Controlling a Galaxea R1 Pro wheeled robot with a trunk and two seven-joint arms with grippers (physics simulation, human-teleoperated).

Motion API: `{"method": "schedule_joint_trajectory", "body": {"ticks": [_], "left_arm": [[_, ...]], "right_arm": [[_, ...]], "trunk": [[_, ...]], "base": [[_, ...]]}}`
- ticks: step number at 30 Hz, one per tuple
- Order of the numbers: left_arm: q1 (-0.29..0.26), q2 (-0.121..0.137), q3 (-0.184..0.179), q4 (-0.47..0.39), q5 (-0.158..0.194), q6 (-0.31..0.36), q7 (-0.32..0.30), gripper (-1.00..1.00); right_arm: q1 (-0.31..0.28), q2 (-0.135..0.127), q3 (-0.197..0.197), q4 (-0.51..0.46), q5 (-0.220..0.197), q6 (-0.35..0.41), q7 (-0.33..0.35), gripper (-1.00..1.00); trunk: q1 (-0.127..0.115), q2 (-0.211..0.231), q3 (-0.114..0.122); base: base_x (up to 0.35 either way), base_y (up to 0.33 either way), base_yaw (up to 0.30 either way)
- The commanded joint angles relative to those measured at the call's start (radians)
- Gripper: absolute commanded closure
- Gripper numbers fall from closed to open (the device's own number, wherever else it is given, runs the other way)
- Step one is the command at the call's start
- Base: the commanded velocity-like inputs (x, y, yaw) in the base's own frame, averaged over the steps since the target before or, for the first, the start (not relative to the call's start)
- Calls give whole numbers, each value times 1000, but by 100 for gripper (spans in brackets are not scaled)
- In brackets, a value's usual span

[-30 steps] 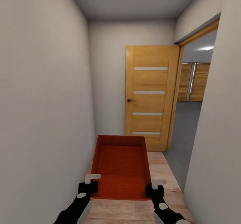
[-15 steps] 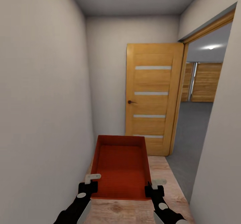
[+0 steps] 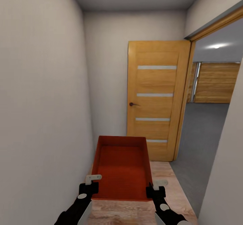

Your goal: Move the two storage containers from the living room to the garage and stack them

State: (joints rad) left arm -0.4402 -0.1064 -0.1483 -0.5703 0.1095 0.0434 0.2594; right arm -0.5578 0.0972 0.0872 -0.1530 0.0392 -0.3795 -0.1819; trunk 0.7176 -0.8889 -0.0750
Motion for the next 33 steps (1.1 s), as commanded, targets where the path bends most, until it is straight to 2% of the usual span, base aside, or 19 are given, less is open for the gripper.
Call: {"method": "schedule_joint_trajectory", "body": {"ticks": [1, 15, 21, 33], "left_arm": [[0, 13, -7, 3, 16, 6, 34, 100], [0, 13, -7, 2, 16, 6, 34, 100], [0, 13, -6, 0, 16, 6, 34, 100], [0, 12, -5, 0, 16, 6, 34, 100]], "right_arm": [[-2, -1, -24, -2, -1, -49, -19, 100], [-2, 2, -24, -2, -1, -49, -19, 100], [-2, 3, -24, -2, -1, -50, -19, 100], [-2, 3, -24, -2, -2, -50, -19, 100]], "trunk": [[1, -1, -2], [1, -1, -2], [1, -1, -2], [1, -1, -2]], "base": [[322, 0, 0], [321, 0, -13], [245, 0, -230], [21, 0, -282]]}}
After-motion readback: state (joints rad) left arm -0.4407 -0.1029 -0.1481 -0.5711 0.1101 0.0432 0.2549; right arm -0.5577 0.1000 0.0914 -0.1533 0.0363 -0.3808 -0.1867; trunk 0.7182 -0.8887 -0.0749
